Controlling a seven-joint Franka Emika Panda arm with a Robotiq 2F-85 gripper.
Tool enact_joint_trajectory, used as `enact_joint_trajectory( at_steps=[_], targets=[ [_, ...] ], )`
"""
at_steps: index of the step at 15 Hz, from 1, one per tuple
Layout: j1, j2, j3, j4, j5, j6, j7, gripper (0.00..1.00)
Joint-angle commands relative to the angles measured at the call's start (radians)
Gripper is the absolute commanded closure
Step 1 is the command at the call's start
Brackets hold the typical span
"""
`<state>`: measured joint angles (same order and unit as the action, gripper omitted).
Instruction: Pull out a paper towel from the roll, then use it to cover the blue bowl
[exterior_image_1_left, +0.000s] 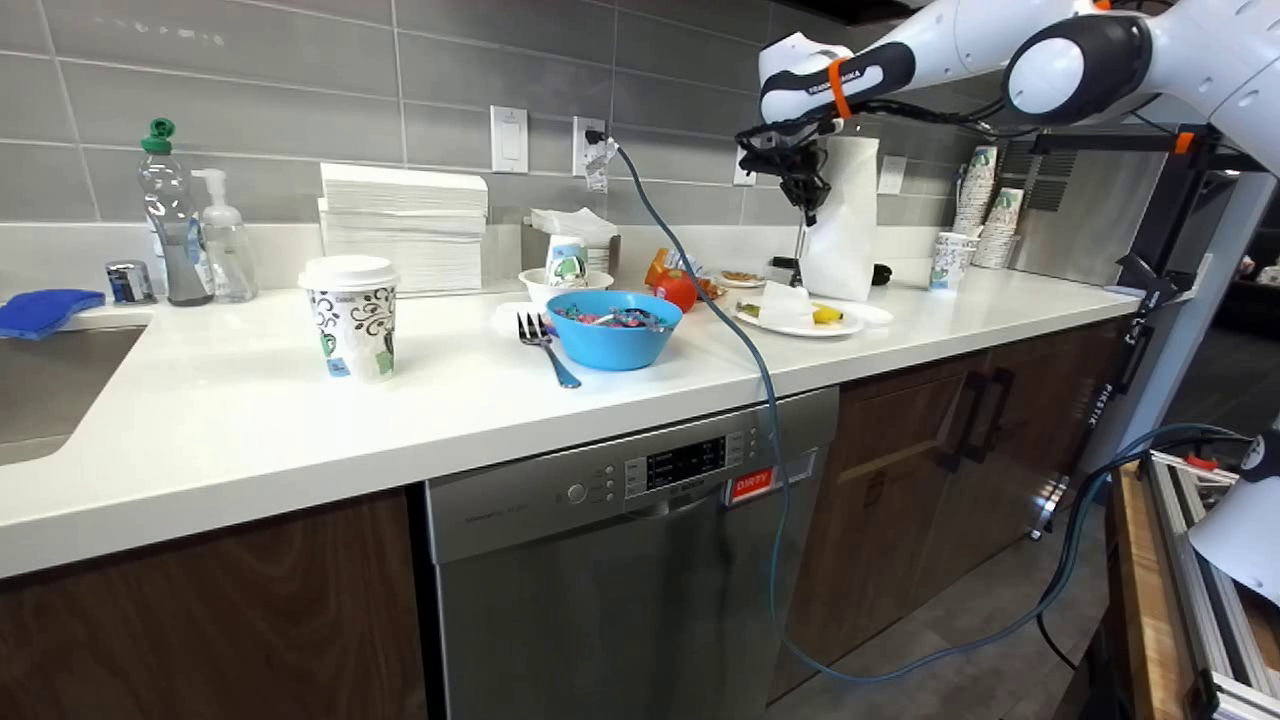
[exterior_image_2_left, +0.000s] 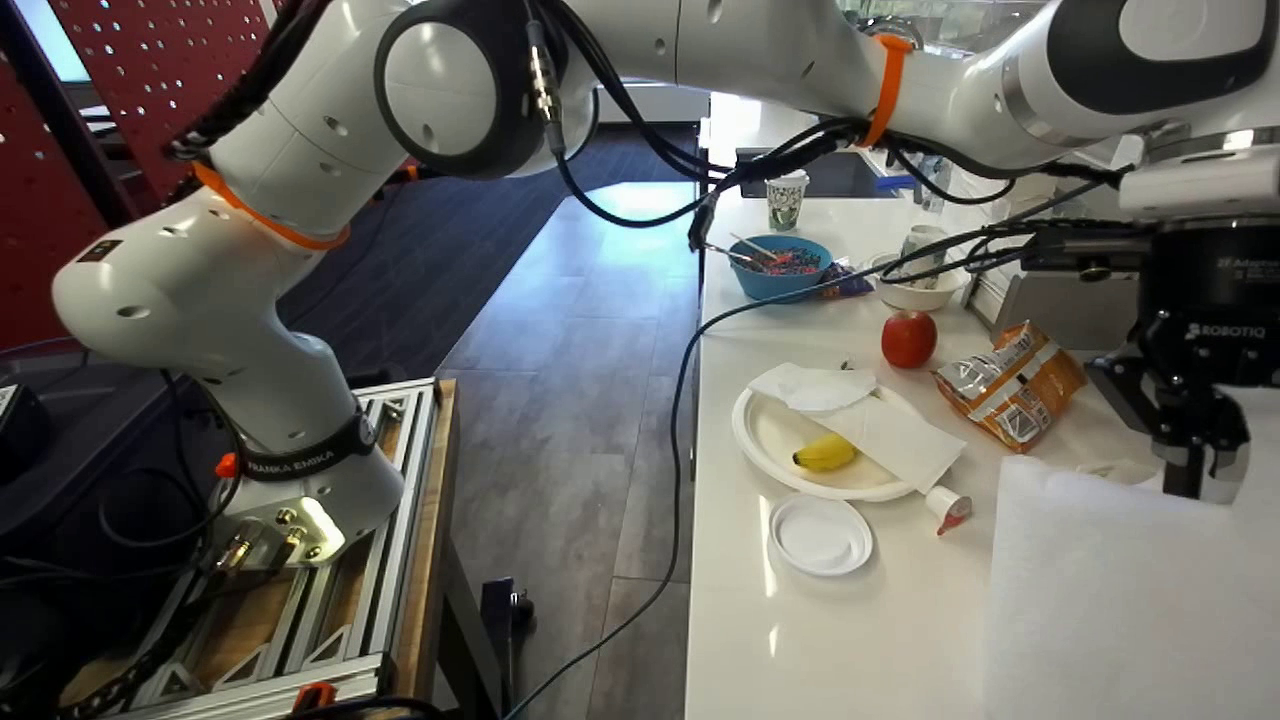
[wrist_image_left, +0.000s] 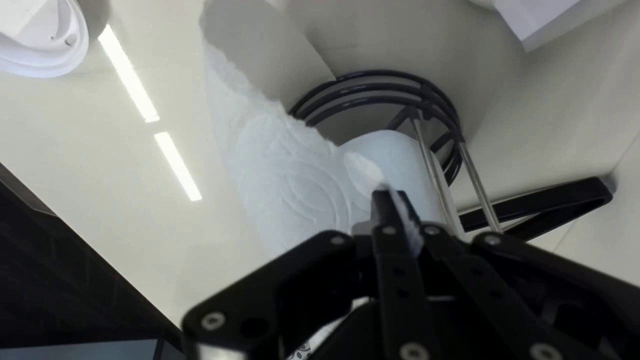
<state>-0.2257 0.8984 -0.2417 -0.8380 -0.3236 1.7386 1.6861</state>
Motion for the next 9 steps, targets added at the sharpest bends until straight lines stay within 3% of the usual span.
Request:
enact_joint_trajectory(
  at_steps=[1, 9],
  targets=[
    [-0.002, 0.036, 0.001, 0.009, -0.003, 0.024, 0.002, 1.0],
    [-0.006, 0.072, 0.001, -0.01, -0.001, 0.002, -0.016, 1.0]
  ],
)
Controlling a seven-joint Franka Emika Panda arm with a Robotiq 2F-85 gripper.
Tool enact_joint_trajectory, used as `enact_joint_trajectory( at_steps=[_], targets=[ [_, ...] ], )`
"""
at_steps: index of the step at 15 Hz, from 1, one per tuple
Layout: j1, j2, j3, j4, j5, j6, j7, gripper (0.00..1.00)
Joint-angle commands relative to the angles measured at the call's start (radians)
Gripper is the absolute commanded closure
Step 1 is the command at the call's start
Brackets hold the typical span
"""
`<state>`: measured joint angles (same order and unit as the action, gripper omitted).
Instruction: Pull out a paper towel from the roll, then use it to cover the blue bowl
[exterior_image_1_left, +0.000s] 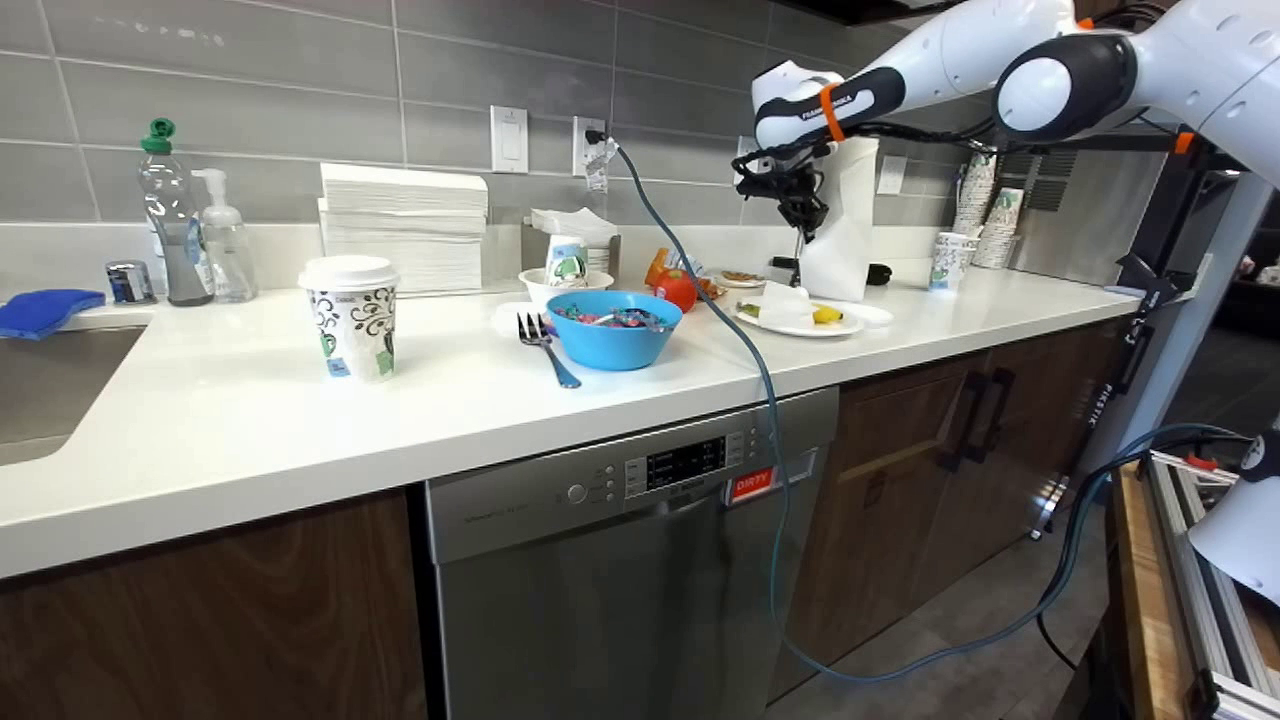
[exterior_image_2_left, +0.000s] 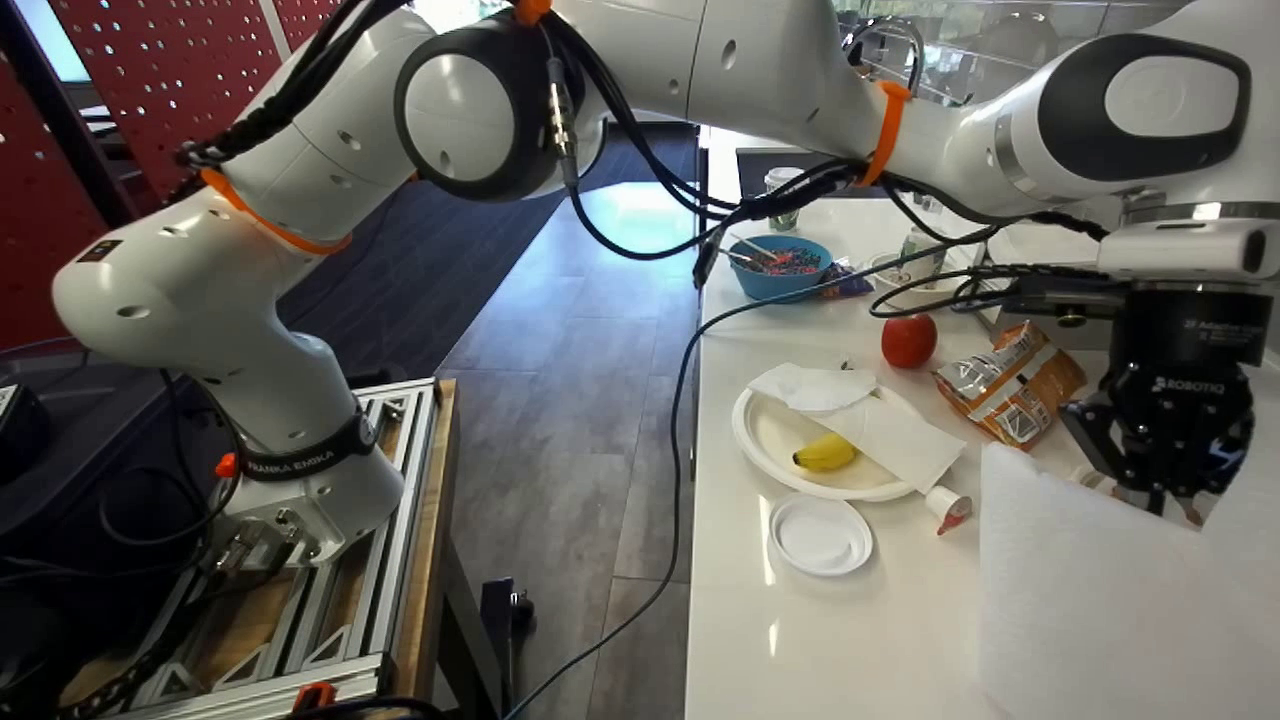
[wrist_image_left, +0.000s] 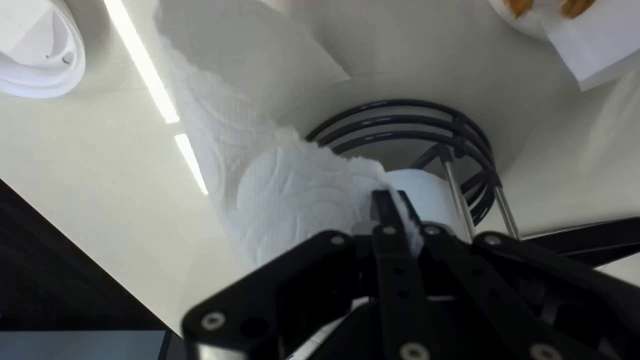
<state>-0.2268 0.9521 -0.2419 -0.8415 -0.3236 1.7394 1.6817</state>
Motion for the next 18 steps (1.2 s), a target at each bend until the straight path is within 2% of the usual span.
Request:
enact_joint_trajectory(
  at_steps=[1, 14, 18],
  targets=[
    [-0.005, 0.019, 0.004, -0.015, 0.001, -0.001, -0.02, 1.0],
    [0.012, 0.019, 0.018, -0.137, -0.004, -0.022, -0.193, 1.0],
    [0.031, -0.04, 0.037, -0.178, 0.004, 0.02, -0.225, 1.0]
  ],
)
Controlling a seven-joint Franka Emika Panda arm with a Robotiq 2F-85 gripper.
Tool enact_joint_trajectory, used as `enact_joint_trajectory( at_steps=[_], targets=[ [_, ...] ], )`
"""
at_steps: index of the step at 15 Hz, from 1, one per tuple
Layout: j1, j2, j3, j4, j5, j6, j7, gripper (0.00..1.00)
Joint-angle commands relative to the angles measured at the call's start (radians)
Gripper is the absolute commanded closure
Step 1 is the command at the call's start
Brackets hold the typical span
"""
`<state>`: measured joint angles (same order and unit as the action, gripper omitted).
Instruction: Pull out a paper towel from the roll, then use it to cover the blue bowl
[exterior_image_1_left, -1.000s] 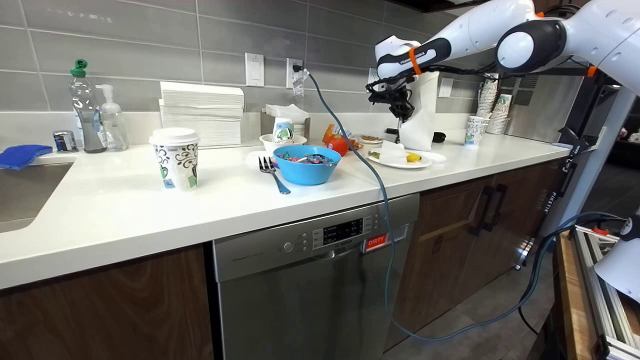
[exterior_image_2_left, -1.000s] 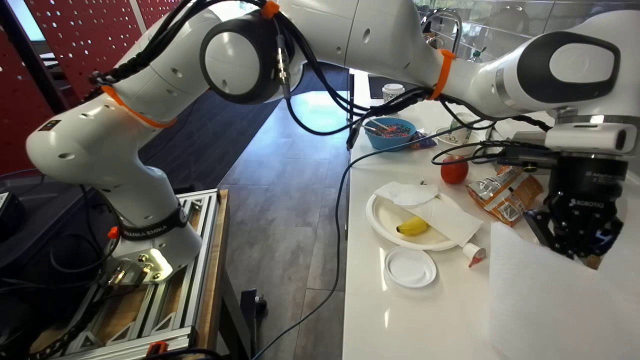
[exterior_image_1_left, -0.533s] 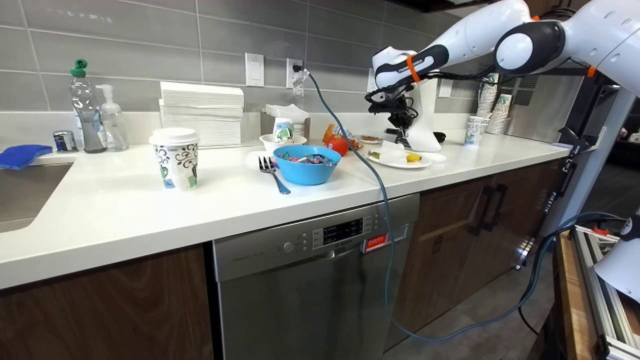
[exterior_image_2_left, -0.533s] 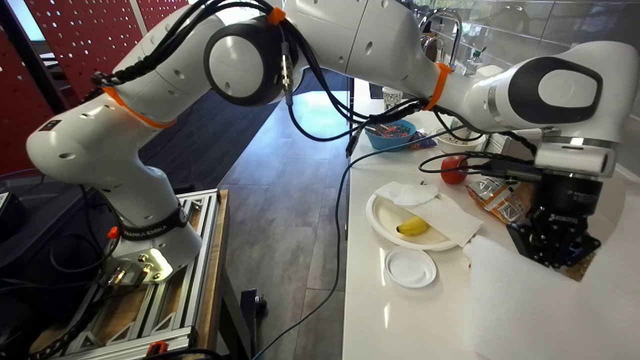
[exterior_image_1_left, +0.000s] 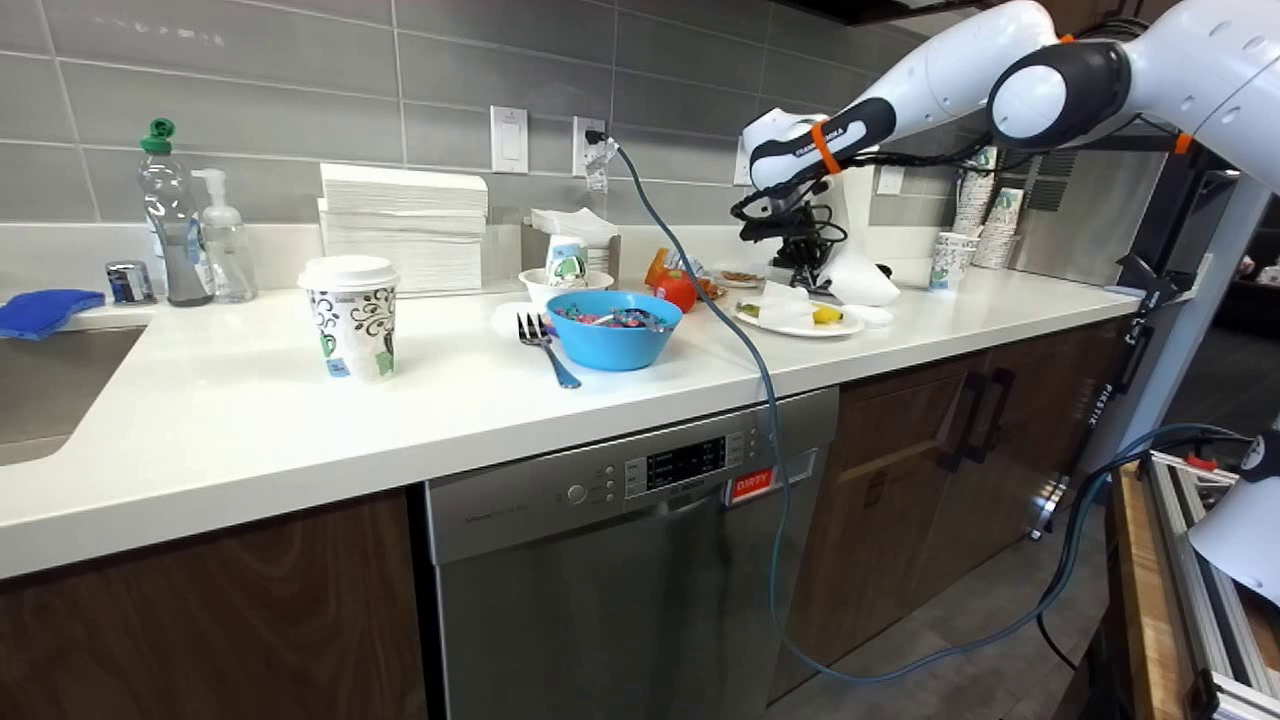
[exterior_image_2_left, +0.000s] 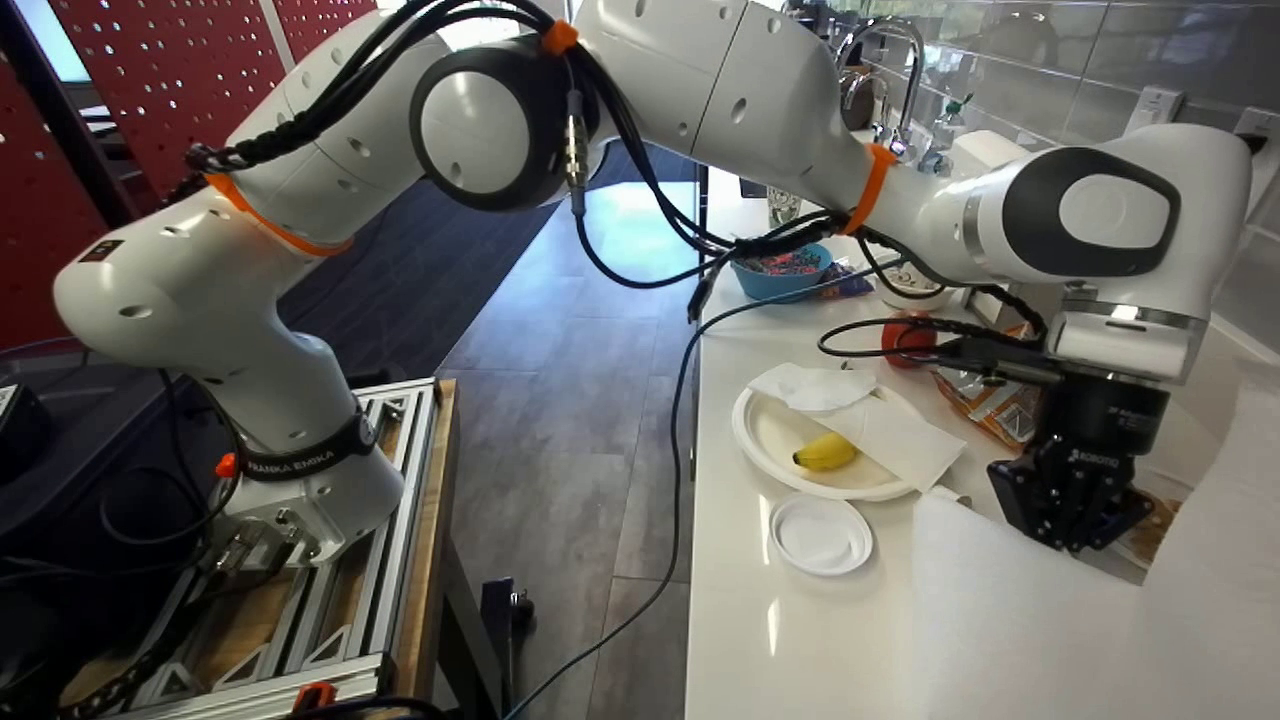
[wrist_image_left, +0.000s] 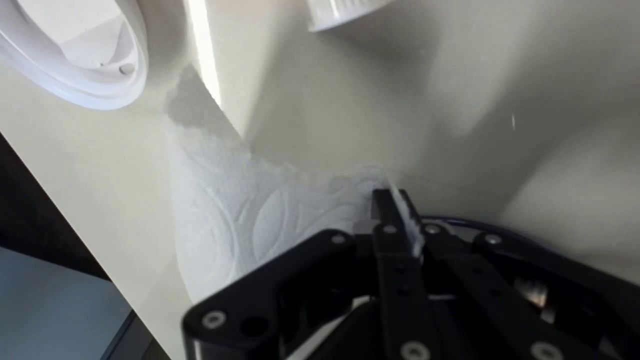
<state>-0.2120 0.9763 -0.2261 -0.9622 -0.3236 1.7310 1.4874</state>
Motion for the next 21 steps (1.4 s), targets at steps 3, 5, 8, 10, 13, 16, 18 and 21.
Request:
enact_joint_trajectory(
  at_steps=[3, 5, 8, 10, 13, 16, 18, 21],
  targets=[
    [0.04, -0.131, 0.058, -0.084, 0.01, 0.066, -0.085, 1.0],
    [0.057, -0.173, 0.083, -0.097, 0.011, 0.089, -0.114, 1.0],
    [0.08, -0.226, 0.118, -0.124, 0.008, 0.114, -0.161, 1.0],
    [0.094, -0.255, 0.137, -0.151, 0.001, 0.136, -0.187, 1.0],
    [0.11, -0.293, 0.16, -0.192, 0.002, 0.175, -0.219, 1.0],
    [0.149, -0.316, 0.128, -0.222, 0.042, 0.206, -0.267, 1.0],
    [0.161, -0.333, 0.119, -0.245, 0.047, 0.23, -0.285, 1.0],
    [0.173, -0.363, 0.119, -0.269, 0.068, 0.259, -0.321, 1.0]
  ],
)
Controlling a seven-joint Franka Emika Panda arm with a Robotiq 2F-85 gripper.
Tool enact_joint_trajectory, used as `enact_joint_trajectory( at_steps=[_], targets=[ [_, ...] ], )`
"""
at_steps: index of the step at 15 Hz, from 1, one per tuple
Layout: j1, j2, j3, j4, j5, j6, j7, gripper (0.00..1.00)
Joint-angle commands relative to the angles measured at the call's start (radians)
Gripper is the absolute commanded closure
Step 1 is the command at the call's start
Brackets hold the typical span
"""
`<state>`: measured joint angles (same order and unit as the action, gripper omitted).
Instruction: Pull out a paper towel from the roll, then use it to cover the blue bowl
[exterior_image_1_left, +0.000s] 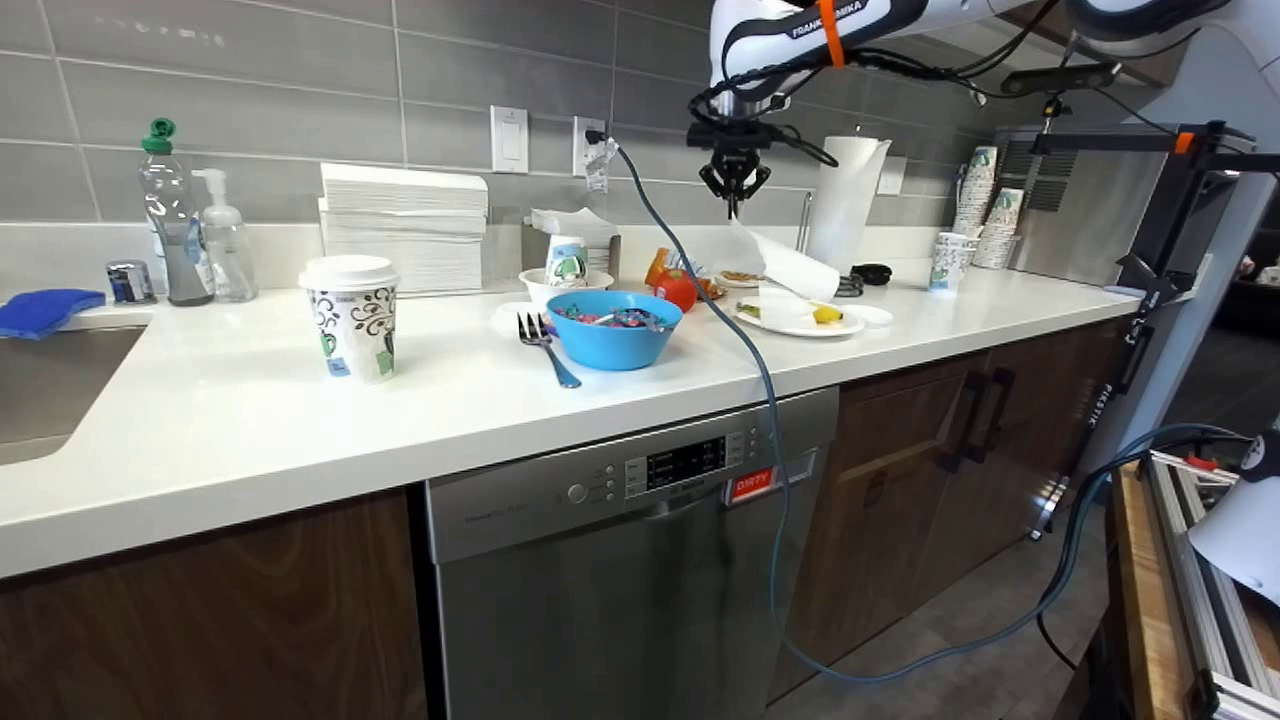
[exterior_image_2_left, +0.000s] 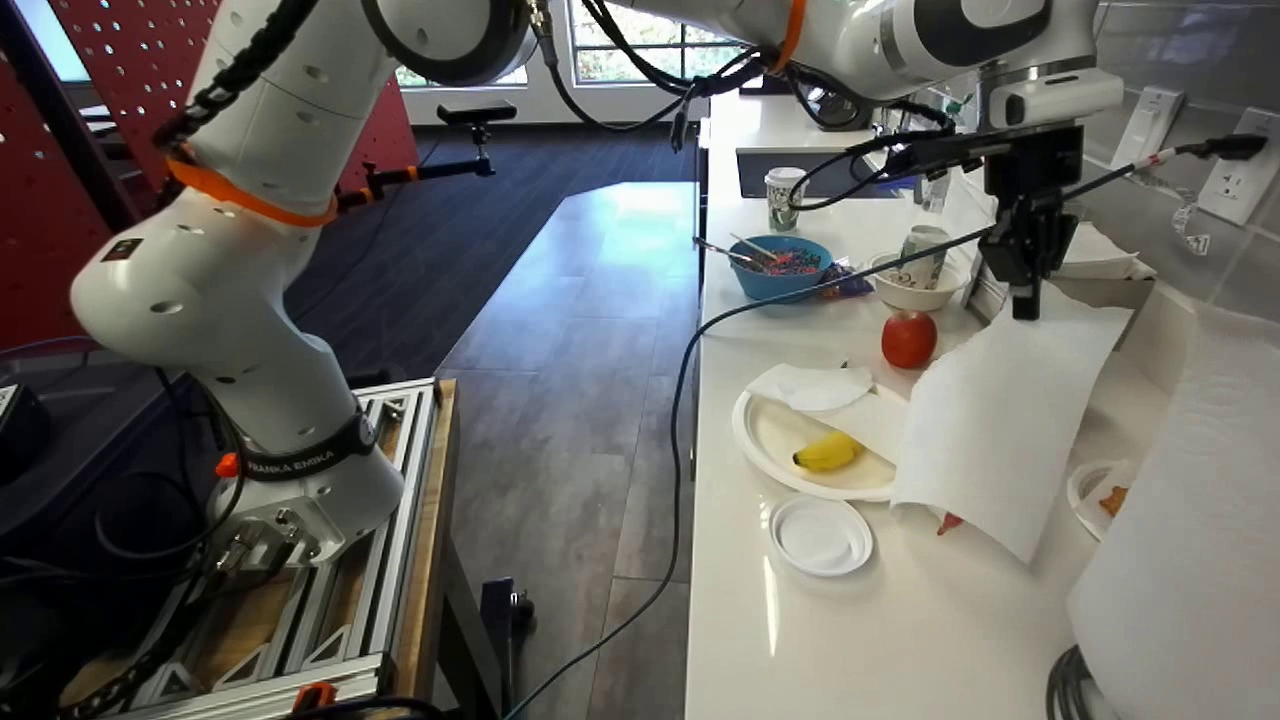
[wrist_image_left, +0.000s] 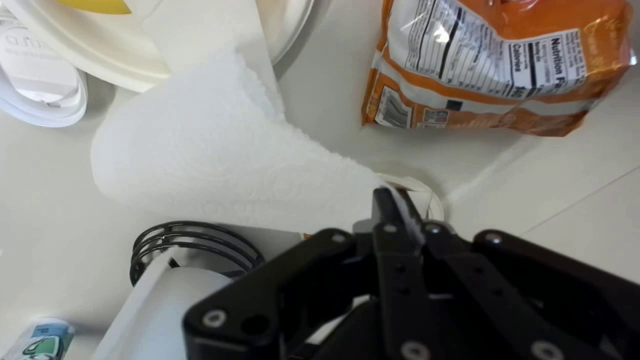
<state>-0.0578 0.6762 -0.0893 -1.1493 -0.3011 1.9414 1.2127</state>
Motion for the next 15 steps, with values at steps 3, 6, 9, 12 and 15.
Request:
enact_joint_trajectory(
  at_steps=[3, 6, 9, 12, 15],
  targets=[
    [0.02, -0.104, -0.011, -0.1, 0.08, 0.059, -0.088, 1.0],
    [0.024, -0.153, -0.016, -0.112, 0.104, 0.074, -0.101, 1.0],
    [0.009, -0.239, 0.025, -0.154, 0.096, 0.061, -0.124, 1.0],
    [0.034, -0.338, 0.039, -0.228, 0.066, 0.086, -0.127, 1.0],
    [0.083, -0.415, 0.049, -0.283, 0.013, 0.103, -0.08, 1.0]
  ],
)
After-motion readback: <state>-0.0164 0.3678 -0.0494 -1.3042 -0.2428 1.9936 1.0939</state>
